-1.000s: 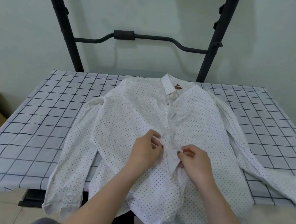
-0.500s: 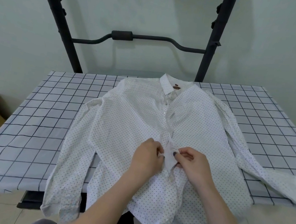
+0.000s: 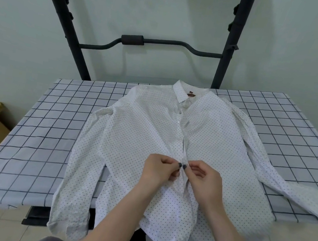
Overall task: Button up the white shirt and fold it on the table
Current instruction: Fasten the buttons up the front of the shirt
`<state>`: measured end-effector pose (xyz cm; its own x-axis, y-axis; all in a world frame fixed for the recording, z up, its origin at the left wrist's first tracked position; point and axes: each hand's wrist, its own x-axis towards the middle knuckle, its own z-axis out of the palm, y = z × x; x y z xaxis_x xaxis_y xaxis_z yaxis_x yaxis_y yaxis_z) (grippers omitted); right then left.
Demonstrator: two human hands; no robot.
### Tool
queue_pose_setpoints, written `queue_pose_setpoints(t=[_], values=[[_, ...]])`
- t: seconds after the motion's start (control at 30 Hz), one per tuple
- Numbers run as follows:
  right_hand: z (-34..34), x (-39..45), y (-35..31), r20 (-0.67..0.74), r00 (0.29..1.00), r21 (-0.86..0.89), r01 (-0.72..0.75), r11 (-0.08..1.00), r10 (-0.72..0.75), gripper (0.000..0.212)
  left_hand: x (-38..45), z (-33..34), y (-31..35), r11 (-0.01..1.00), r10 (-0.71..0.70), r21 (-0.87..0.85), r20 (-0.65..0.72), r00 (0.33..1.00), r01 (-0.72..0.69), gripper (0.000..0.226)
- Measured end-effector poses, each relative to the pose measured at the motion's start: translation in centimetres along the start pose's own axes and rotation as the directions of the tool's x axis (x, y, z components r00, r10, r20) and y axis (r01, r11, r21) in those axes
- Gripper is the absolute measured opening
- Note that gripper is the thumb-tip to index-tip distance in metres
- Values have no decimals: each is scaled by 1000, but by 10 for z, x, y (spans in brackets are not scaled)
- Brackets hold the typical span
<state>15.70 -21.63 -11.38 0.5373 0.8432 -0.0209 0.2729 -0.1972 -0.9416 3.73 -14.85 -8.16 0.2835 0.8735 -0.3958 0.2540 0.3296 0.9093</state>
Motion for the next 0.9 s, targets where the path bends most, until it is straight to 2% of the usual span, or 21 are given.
queue_pose_setpoints(t=[0.33,0.4,0.47,0.63,0.8,0.9], values=[[-1,0,5,57,998,-1,36,999,-36,8,2,-2,-3,994,-55,-90,-2,999,54,7],[-3,0,5,86,996,-11,37,999,-36,17,2,-2,-3,994,-59,-90,-3,998,58,6],[-7,5,2,127,991,27,-33,999,30,25,2,-1,-4,994,-62,-95,-2,998,62,6],[-10,14,-10,232,964,95,-158,983,132,5,3,-3,-8,993,-56,-105,12,998,57,8],[-3,10,-9,148,984,-23,-96,995,99,5,1,-1,-10,992,-39,-124,-14,999,37,25],[1,6,-9,97,994,-105,-32,994,42,7,0,1,-12,998,11,-59,-17,1000,-12,23]])
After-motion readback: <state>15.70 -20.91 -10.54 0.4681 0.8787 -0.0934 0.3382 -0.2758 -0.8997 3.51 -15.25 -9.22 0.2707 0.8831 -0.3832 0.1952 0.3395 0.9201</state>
